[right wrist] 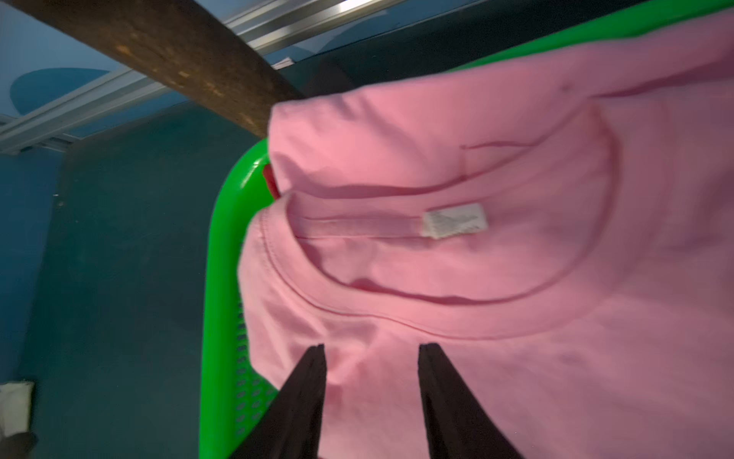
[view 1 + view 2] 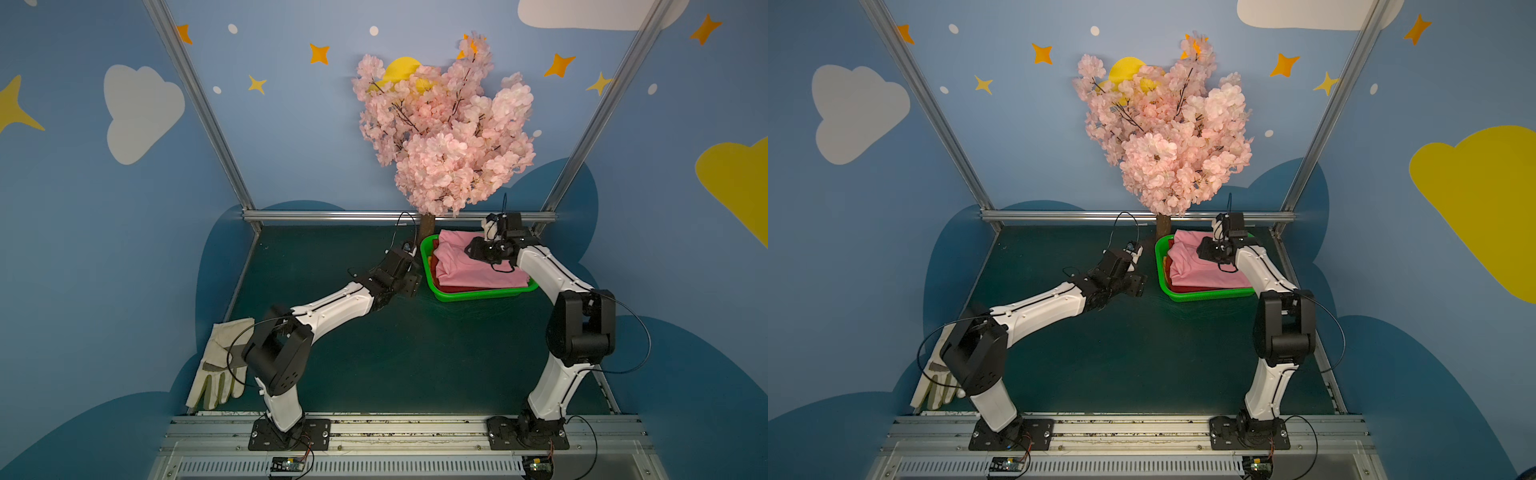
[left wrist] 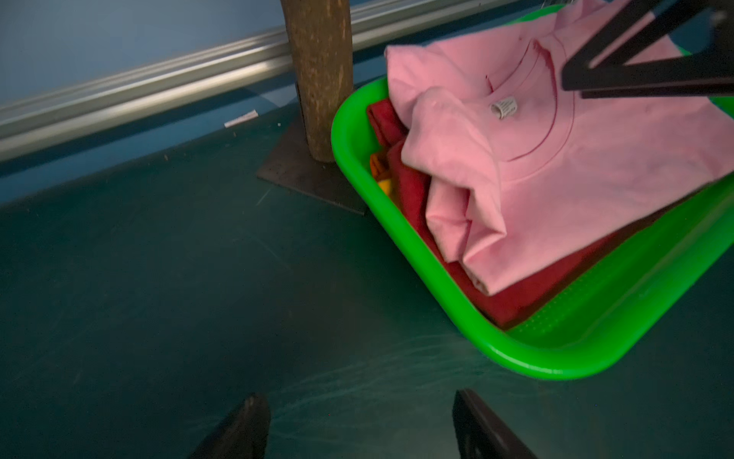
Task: Put the folded t-shirts into the basket
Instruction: Place the T-shirt in the bin, then reset both arms
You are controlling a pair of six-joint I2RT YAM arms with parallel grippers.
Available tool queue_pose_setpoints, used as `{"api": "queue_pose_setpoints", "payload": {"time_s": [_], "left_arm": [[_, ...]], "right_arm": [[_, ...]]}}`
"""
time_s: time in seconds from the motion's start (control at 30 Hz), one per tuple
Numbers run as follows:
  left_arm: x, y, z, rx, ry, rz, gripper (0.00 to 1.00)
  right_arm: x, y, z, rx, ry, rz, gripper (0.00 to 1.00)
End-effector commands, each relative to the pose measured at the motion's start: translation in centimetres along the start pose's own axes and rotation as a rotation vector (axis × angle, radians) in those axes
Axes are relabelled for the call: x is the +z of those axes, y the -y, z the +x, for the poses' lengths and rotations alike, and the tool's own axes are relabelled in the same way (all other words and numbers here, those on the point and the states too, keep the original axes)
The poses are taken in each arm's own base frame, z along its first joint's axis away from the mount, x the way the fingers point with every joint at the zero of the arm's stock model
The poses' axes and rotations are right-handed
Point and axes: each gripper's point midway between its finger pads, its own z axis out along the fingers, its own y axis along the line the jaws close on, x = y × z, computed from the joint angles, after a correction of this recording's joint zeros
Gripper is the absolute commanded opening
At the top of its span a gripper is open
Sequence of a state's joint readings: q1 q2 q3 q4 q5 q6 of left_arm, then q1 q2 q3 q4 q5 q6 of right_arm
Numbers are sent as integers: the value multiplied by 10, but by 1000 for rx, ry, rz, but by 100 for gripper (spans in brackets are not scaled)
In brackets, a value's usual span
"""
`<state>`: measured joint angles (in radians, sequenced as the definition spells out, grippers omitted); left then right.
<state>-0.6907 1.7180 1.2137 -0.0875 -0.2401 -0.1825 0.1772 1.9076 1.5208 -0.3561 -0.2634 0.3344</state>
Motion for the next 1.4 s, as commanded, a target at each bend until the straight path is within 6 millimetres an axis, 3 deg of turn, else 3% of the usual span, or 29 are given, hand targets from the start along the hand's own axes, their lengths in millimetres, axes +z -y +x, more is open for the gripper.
{"api": "queue_pose_setpoints", "payload": {"time_s": [0.0, 0.07, 0.17, 0.23, 0.3, 0.5, 0.7, 0.83, 0.9, 1.07, 1.17, 1.37], "left_arm": [[-22, -7, -4, -73, 71, 35, 78], [-31, -17, 10, -95, 61, 25, 79], [-43, -33, 28, -120, 53, 3, 82], [-51, -46, 39, -141, 49, -18, 84], [-62, -59, 43, -169, 65, -31, 86], [-85, -97, 52, -226, 125, -77, 93], [-101, -131, 60, -284, 175, -126, 100], [-112, -157, 70, -299, 193, -215, 100], [-118, -172, 78, -305, 195, -276, 100], [-140, -200, 99, -300, 236, -417, 100], [-158, -214, 106, -271, 304, -507, 100], [-173, -238, 127, -301, 439, -608, 100]], "right_arm": [[31, -32, -22, 71, 102, -114, 36], [65, -24, -8, 105, 56, -70, 32], [96, -15, 10, 117, -13, 4, 30], [107, -14, 17, 118, -49, 19, 31], [104, -17, 19, 107, -58, 9, 33], [41, -32, 8, 57, -10, -39, 46], [-53, -36, 12, -59, 56, 4, 61], [-102, -17, 37, -126, 95, 136, 69], [-123, -6, 52, -145, 119, 197, 80], [-167, 30, 86, -161, 193, 367, 94], [-179, 61, 107, -144, 253, 488, 96], [-191, 116, 126, -119, 471, 701, 97]]}}
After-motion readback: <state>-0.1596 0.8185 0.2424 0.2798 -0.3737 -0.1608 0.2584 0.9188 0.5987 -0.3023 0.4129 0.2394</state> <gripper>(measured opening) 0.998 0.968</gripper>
